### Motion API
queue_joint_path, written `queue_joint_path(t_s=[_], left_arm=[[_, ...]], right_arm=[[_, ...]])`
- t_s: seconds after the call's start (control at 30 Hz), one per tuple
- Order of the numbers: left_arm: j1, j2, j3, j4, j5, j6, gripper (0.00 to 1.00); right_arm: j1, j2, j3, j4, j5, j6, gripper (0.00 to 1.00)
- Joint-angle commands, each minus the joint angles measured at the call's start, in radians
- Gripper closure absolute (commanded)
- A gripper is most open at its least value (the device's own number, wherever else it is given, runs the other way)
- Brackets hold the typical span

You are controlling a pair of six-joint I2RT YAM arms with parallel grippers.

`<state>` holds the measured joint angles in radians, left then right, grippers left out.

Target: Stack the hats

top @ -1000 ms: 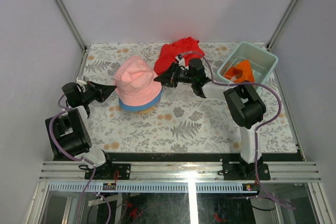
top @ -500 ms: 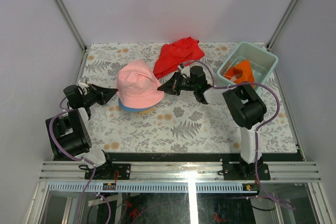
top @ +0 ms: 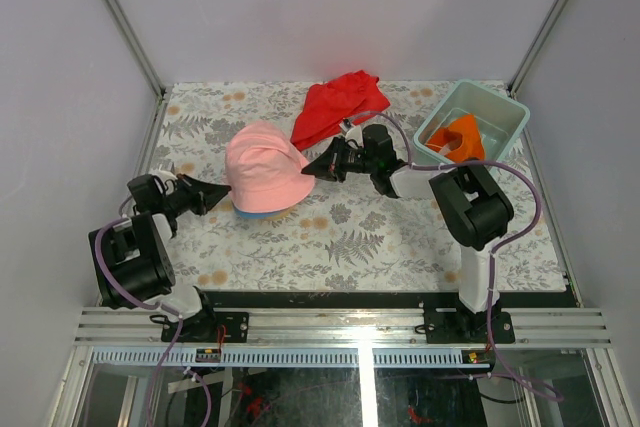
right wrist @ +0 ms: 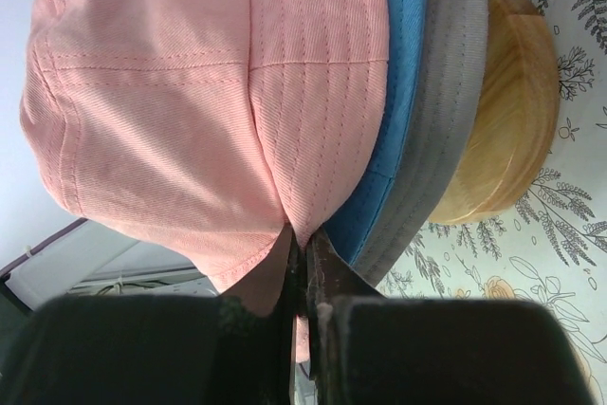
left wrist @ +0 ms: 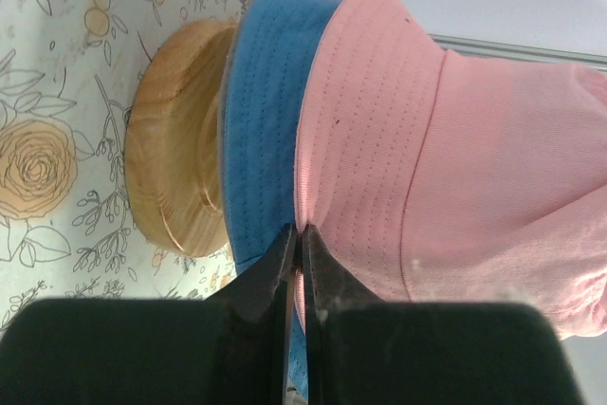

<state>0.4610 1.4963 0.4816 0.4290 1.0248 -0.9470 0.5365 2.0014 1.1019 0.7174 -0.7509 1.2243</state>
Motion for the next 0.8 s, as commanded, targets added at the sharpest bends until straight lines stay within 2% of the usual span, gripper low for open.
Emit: queue_joint_path(t_s=[0.0, 0.13, 0.3, 0.53, 0.77], left_arm=[[0.012, 0.008, -0.068, -0.118, -0.051, 0.097, 1.00], [0.012, -0.037, -0.051, -0.071, -0.026, 0.040, 1.00], [0.012, -0.065, 0.052, -0.150, -0.005, 0.059, 1.00], [0.012, -0.086, 0.114, -0.164, -0.015, 0.023, 0.82], [0.045, -0.189, 0.166, -0.299, -0.080, 0.004, 0.60]], right_arm=[[-0.006, -0.019, -0.004, -0.104, -0.001, -0.075, 0.98], [-0.004, -0.040, 0.006, -0.102, -0.008, -0.075, 0.90], [0.005, -0.071, 0.026, -0.103, -0.016, -0.070, 0.76], [0.021, -0.098, 0.003, -0.113, -0.011, -0.073, 0.78], [0.034, -0.122, -0.006, -0.124, 0.006, -0.079, 0.79]])
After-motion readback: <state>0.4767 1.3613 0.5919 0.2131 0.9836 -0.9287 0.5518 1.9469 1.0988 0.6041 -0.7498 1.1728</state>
